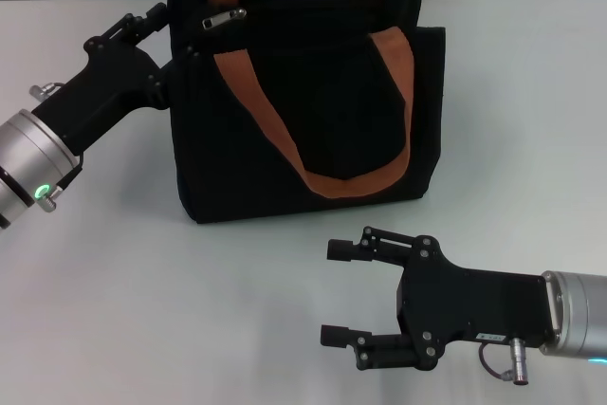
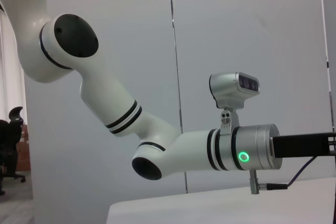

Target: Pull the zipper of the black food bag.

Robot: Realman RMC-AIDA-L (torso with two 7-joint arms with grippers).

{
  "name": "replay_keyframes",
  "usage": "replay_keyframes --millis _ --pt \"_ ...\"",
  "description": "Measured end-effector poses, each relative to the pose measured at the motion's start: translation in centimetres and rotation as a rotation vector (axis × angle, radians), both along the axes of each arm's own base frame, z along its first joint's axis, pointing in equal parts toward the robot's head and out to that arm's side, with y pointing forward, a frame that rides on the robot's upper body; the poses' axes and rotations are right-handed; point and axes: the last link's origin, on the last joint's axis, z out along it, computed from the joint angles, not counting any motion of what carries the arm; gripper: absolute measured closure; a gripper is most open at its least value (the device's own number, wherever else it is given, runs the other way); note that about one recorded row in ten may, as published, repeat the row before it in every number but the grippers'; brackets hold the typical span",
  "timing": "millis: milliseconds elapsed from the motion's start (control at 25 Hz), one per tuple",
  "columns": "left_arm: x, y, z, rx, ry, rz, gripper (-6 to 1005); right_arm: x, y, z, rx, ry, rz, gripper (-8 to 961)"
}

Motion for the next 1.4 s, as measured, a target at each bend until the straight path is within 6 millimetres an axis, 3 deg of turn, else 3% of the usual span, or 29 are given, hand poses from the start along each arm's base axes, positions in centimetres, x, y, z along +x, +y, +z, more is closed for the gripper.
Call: replay_keyframes --millis 120,240,680,920,1080,1120,1160,1240,1400 --pt "0.1 0.1 0.1 -0.009 -0.022 0.006 236 0.0 0.0 0.0 0.004 0.004 -0.012 156" --pt "0.2 0.0 0.0 -0.014 -0.030 0.007 413 0.2 -0.1 -0.2 0.003 0.000 -0.027 156" --pt "0.2 -0.9 -0.4 -0.085 -0.129 0.030 892 0.2 -0.1 -0.1 0.025 0.044 -0.086 157" --pt "0.6 -1.1 -0.5 -0.253 -0.269 0.091 977 0.4 0.4 0.8 0.087 0.118 -0.174 157" --pt "1.1 -0.9 -0.5 -0.345 -0.297 0.104 977 0.2 1.2 1.5 0.073 0.179 -0.254 158" --pt "1.4 -0.7 -0.5 -0.387 -0.308 0.109 977 0.1 2.1 2.5 0.024 0.258 -0.359 158" --pt "1.4 -0.7 -0.5 -0.387 -0.308 0.109 977 0.1 2.1 2.5 0.024 0.258 -0.359 158" --pt "1.8 -0.5 -0.3 -0.420 -0.317 0.106 977 -0.5 3.2 4.4 -0.110 0.378 -0.452 158" --pt "2.2 -0.4 -0.4 -0.426 -0.314 0.091 977 -1.8 4.1 5.9 -0.282 0.443 -0.467 159"
